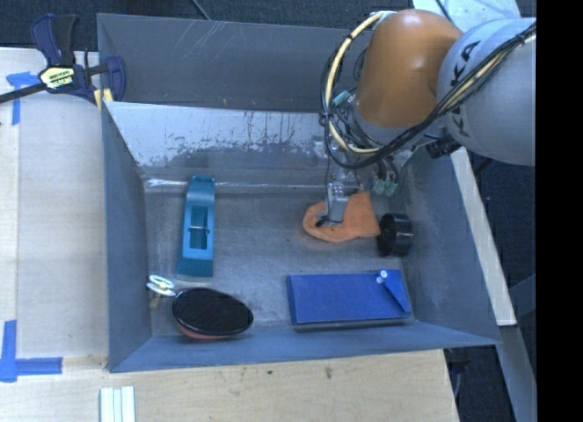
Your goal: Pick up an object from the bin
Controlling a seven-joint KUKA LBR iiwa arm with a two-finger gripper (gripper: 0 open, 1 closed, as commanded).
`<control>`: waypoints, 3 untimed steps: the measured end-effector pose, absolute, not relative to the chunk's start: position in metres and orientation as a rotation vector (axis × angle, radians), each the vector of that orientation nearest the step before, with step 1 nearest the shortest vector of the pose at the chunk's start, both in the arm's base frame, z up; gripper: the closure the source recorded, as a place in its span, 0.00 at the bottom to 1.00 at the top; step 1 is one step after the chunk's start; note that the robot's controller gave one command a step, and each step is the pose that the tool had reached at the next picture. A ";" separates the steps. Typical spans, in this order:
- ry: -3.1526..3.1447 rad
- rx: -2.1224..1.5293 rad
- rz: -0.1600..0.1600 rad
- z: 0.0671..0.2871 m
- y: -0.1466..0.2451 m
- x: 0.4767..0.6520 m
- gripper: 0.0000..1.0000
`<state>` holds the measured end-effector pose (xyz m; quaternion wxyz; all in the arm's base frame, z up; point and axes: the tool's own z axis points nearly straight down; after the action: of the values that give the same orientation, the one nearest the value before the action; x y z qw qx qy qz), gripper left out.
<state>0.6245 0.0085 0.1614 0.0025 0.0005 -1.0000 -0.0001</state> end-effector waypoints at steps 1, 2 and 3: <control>-3.145 0.001 -0.001 0.166 0.008 0.626 0.00; -3.150 0.099 0.000 0.124 0.004 0.615 0.00; -3.131 0.294 0.000 0.075 -0.013 0.621 1.00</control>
Offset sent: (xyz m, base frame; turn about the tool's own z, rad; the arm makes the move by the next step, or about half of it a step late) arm -0.0238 -0.0104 -0.0848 -0.1211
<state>0.6211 -0.0132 0.0754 -0.0016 0.0934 -0.9956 -0.0001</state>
